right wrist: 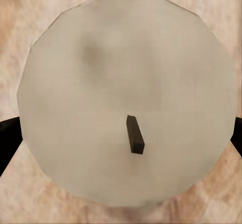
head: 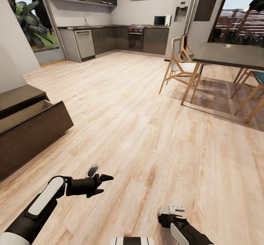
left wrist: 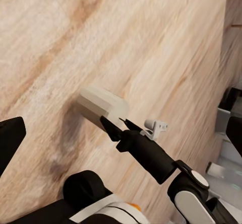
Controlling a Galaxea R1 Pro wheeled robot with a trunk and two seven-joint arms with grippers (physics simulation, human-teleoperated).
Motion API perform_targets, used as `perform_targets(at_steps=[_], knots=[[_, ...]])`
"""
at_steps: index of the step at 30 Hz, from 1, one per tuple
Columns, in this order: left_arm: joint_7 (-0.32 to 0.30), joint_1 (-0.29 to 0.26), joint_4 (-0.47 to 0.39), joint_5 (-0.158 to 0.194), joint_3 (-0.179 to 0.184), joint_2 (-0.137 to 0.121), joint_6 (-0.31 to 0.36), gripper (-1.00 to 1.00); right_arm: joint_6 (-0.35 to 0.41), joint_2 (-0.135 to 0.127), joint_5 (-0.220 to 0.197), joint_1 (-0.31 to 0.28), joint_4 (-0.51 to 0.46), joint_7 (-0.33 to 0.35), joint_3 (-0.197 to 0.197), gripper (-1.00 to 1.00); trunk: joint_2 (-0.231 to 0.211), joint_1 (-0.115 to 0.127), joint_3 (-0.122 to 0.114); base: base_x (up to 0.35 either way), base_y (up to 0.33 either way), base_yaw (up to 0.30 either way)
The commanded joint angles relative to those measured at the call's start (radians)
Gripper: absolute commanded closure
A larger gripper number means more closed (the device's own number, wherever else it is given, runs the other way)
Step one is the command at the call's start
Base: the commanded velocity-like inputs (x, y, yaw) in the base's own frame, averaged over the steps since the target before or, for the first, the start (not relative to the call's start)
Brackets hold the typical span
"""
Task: Place each of the two pumpkins and all three candles from the living room inside a cabinet in the living room (use any cabinet), then make sure every cabinet is closed, and position the cauldron so it is next to a table in the living room.
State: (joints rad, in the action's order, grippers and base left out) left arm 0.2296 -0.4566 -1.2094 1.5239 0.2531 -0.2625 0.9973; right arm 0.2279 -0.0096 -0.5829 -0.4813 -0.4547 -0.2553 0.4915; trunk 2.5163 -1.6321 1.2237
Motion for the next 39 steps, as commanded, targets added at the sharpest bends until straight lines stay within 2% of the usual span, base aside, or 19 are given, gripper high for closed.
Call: perform_targets(at_steps=[1,6,12,32,39], knots=[[0.010,-0.001,-0.001,0.010,0.002,-0.002,0.000,-1.00,0.005,-0.001,-0.010,0.000,-0.003,-0.008,0.007,1.00,0.000,0.001,-0.003,0.000,0.000,0.000],[0.010,0.000,-0.001,0.010,0.002,-0.002,0.000,-1.00,0.003,-0.002,-0.011,0.000,-0.009,-0.009,0.006,1.00,-0.001,0.003,-0.022,0.000,0.000,0.000],[0.010,-0.001,-0.001,0.010,0.001,-0.004,0.000,-1.00,0.016,0.000,-0.011,0.000,-0.066,-0.012,0.006,1.00,-0.003,0.006,-0.046,0.000,0.000,0.000],[0.010,-0.001,0.007,0.009,-0.003,-0.010,0.000,-1.00,0.010,0.000,-0.009,0.000,-0.068,-0.016,0.006,1.00,-0.007,0.015,-0.123,0.000,0.000,0.001],[0.011,-0.001,0.008,0.008,-0.010,-0.011,0.000,-1.00,0.013,0.002,-0.009,0.000,-0.068,-0.016,0.007,1.00,-0.009,0.018,-0.150,0.000,0.000,0.149]])
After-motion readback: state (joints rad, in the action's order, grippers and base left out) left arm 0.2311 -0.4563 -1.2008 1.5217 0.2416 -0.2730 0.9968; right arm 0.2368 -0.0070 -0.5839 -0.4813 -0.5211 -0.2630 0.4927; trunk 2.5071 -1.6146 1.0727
